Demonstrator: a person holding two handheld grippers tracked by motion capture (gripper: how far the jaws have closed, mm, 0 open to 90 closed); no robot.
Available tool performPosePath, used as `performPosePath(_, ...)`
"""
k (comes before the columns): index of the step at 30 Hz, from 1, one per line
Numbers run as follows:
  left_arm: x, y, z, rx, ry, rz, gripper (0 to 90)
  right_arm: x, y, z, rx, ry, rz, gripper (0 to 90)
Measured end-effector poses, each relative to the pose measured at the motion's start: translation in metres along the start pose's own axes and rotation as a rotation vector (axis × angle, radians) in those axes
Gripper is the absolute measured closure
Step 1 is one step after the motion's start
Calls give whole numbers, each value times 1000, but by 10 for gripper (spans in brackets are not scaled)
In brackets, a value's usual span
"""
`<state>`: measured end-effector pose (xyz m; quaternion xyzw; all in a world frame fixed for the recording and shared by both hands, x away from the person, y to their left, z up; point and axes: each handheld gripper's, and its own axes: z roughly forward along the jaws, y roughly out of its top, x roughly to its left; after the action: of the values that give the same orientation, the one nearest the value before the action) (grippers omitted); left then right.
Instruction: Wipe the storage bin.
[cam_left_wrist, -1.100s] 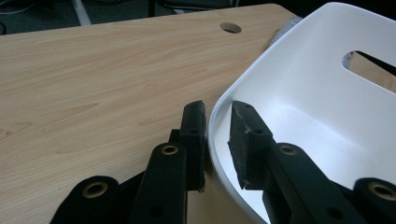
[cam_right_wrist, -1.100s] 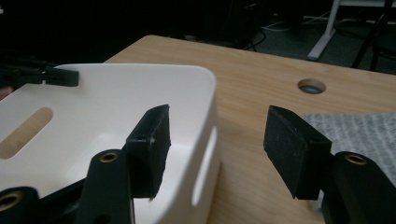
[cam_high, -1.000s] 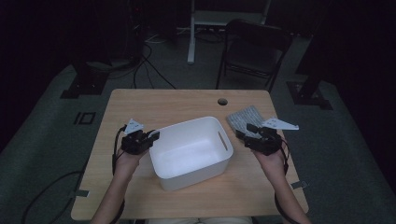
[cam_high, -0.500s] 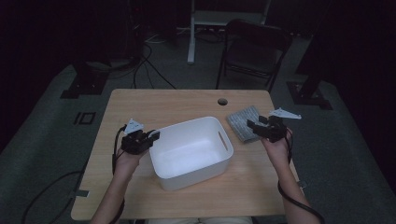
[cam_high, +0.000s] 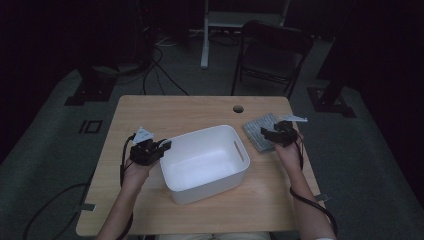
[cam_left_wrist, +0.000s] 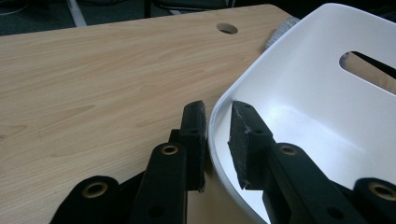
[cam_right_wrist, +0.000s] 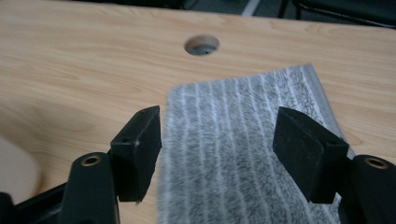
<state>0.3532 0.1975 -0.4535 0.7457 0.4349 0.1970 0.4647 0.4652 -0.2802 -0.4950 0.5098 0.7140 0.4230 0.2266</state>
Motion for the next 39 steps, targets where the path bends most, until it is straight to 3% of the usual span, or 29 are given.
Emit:
performPosePath(8,1,0,0,-2,-8,8,758,-8,0,21,40,-20,-1,291)
performPosePath(13,1,0,1,-5,-12,9,758,-11,-6,37,79,-57,-21,278)
performPosePath(20,1,0,1,-7,-14,10,758,-12,-18,49,124,-67,-27,240)
performPosePath(25,2,0,1,-10,-19,9,757,-10,-25,53,130,-55,-35,224)
performPosePath(30,2,0,1,-11,-18,9,757,-6,-27,55,142,-72,-85,221)
performPosePath(32,2,0,1,-10,-17,10,757,-7,-27,55,150,-72,-79,226)
performPosePath(38,2,0,1,-11,-18,9,757,-4,-23,54,181,-72,-77,267)
performPosePath(39,2,0,2,-9,-20,10,757,-3,-22,54,188,-69,-76,331)
